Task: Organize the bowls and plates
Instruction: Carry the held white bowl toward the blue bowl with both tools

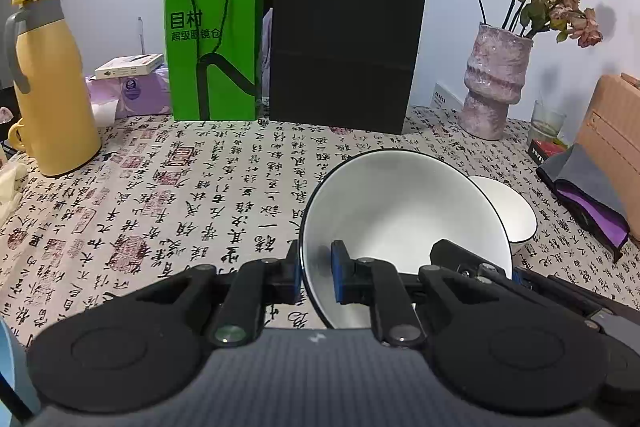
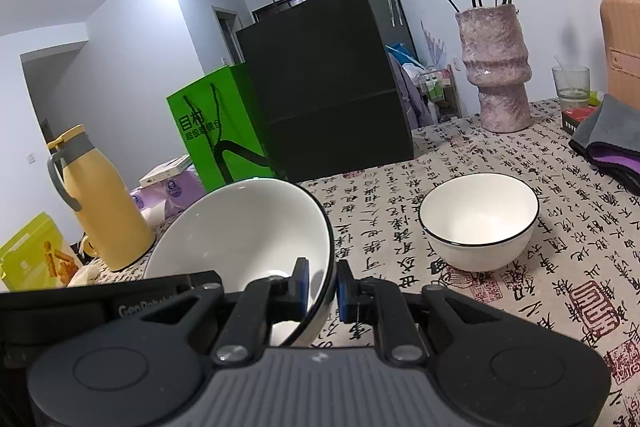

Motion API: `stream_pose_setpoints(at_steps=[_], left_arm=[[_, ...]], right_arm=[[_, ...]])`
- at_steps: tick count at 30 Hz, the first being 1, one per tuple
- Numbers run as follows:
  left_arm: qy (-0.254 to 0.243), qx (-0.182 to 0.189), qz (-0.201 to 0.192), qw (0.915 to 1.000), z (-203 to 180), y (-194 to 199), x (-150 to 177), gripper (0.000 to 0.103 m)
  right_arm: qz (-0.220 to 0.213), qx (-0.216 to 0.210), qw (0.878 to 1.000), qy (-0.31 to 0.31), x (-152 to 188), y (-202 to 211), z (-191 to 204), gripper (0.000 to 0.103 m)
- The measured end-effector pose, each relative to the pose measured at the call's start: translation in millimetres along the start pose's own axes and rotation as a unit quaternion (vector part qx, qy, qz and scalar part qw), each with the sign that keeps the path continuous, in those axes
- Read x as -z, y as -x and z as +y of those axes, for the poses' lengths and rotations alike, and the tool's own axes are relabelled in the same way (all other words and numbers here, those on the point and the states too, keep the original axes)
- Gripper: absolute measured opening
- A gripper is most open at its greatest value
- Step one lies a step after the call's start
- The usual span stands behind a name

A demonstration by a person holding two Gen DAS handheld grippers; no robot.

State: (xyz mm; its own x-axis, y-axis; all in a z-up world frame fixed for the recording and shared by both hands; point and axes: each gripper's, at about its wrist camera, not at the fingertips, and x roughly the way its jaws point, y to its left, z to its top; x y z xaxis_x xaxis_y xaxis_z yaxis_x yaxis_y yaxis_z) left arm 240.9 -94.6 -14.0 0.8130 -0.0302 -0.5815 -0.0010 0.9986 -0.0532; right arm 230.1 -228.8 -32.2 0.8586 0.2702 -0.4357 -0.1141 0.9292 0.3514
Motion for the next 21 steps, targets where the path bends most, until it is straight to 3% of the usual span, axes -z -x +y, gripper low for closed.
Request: stream_pose_setpoints(at_steps=[21], left_arm=[[0.017, -0.003, -0.025, 0.9995, 23, 35, 4, 0.014]], right_arm=[[-0.014, -0.010, 1.000, 0.025, 2, 24, 32, 0.014]])
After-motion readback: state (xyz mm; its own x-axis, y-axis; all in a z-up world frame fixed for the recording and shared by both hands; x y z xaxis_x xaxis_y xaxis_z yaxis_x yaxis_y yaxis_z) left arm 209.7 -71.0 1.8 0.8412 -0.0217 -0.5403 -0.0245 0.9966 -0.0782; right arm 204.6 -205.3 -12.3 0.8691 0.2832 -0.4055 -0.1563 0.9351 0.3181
